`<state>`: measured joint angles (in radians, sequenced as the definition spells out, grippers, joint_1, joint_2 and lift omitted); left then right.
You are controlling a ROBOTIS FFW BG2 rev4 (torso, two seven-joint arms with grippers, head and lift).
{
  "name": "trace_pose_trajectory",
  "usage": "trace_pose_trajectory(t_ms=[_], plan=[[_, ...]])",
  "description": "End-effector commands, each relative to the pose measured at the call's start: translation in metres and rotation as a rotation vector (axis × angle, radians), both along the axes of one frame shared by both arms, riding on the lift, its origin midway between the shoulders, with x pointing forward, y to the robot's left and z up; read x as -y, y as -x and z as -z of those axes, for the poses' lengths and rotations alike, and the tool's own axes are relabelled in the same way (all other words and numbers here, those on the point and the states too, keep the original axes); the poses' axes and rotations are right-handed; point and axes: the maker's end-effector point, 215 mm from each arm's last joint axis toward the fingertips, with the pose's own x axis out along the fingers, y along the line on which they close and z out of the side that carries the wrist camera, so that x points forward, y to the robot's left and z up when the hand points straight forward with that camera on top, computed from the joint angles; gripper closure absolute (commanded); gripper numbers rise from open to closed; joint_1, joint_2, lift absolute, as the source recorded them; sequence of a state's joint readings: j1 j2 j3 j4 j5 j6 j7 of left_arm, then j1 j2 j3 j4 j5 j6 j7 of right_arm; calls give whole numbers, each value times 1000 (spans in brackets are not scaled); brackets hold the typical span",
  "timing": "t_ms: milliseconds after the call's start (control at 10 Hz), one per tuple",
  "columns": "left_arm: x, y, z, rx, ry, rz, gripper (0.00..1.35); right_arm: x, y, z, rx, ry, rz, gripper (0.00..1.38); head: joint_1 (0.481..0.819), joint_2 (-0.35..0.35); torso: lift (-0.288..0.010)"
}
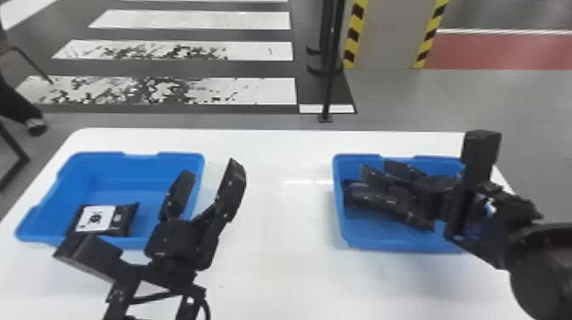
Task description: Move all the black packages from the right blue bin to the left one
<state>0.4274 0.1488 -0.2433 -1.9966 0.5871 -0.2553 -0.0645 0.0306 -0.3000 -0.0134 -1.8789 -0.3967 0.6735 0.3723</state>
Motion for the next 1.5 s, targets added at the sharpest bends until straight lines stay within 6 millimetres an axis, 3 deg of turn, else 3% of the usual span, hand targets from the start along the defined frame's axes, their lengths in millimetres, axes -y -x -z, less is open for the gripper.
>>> trace_pose_trajectory(t_ms=[0,200,600,900,1000,1100,1400], plan=[[0,0,0,1,-3,0,150,29,-5,31,-63,89,52,107,695,-52,-169],[-1,-1,-1,3,-7,-5,150,36,-6,55,-114,99,61,104,695,-95,-169],[-3,-1,5,-6,-15,-8,150,17,-16,70,-135,113,17,124,695,-86,-169],[-5,-2,6,-8,-16,-12,150,10,-24,95,-215,128,-23,452,695,-73,-169],[-5,-3,7,-9,-18,-13,150,4,-27,93,-212,142,-45,894,695,-67,-169],[-7,-2,10,-14,-19,-15,150,1,-27,90,-200,135,-47,1196,695,-64,-169],[-8,-3,12,-16,-19,-18,150,7,-20,78,-156,131,-17,1245,695,-53,-169]])
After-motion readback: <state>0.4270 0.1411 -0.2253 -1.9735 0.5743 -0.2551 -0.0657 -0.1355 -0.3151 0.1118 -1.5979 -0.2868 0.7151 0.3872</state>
